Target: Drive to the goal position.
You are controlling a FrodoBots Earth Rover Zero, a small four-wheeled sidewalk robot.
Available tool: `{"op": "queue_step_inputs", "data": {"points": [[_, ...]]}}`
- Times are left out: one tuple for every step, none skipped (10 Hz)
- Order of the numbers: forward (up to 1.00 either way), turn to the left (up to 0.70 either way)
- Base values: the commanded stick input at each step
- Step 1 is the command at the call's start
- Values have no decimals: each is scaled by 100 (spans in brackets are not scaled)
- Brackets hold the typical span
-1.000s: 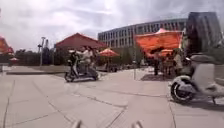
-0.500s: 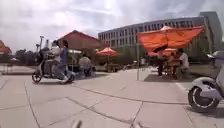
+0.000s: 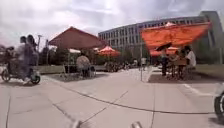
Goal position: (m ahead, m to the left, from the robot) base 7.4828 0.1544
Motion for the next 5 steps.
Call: {"op": "queue_step_inputs", "data": {"points": [[85, -1], [85, -1], [85, -1], [85, -1], [85, -1]]}}
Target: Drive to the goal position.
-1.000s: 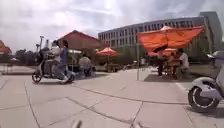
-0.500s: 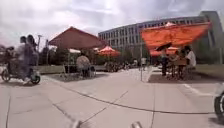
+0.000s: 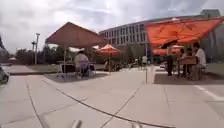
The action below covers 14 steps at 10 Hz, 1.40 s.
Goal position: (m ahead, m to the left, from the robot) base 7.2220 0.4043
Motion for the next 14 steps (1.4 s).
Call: {"op": "queue_step_inputs", "data": {"points": [[85, -1], [85, -1], [85, -1], [85, -1], [85, -1], [85, -35], [85, -32], [85, -1], [85, -1], [85, -8], [85, -28], [85, -35], [85, -35], [85, -33]]}}
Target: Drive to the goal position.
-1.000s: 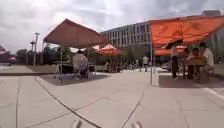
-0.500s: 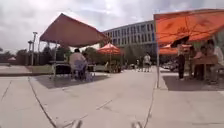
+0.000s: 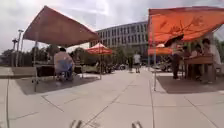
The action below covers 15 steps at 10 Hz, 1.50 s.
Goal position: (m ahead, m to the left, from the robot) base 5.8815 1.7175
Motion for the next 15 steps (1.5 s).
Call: {"op": "queue_step_inputs", "data": {"points": [[85, -29], [85, -1], [85, -1], [85, -1], [85, -1], [85, -1], [85, -1], [85, -1], [85, -1], [85, -1], [85, -1], [85, -1], [85, -1], [85, -11], [56, -31]]}}
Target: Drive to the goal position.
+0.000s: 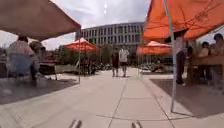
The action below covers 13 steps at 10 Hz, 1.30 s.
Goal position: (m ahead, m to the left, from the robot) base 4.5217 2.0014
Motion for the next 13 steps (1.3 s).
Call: {"op": "queue_step_inputs", "data": {"points": [[26, -48], [9, -9], [4, 0], [5, 0], [5, 0], [5, 0], [5, 0], [5, 0], [5, 0], [5, 0], [5, 0], [5, 0], [5, 0]]}}
